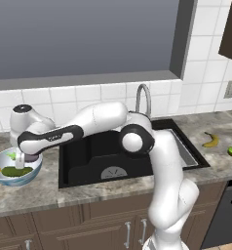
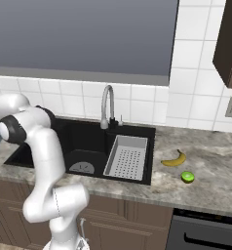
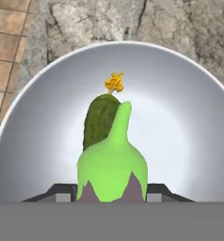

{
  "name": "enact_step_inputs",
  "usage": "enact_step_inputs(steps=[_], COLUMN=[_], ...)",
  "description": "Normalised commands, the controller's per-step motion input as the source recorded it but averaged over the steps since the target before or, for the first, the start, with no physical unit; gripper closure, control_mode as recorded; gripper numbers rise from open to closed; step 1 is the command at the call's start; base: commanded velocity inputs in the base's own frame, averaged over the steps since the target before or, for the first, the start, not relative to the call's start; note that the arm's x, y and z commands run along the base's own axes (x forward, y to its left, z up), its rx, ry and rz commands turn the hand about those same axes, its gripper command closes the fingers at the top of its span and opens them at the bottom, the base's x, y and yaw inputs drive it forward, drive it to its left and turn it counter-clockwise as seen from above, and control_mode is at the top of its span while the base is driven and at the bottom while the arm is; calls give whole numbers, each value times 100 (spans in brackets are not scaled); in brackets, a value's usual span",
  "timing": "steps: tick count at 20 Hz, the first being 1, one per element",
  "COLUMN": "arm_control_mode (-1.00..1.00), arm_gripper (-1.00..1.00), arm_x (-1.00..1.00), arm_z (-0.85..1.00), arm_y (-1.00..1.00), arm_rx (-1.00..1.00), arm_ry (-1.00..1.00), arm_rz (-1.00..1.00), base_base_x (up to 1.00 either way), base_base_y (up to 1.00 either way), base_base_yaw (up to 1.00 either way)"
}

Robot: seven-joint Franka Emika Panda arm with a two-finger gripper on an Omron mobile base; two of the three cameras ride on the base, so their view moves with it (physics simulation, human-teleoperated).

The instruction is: There is a mixed pile of frozen fruits and vegetables on the counter. Locate all the frozen vegetables and place the items in a bowl on the counter. Take all the frozen fruits and defrost them in a running sink.

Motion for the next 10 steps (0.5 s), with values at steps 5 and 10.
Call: enact_step_inputs(steps=[5, 10], arm_control_mode=[-100, -100], arm_gripper=[100, -100], arm_x=[20, 13], arm_z=[-4, 0], arm_y=[26, 34], arm_rx=[0, 0], arm_ry=[5, 7], arm_rz=[0, 0], base_base_x=[0, 0], base_base_y=[0, 0], base_base_yaw=[0, 0])
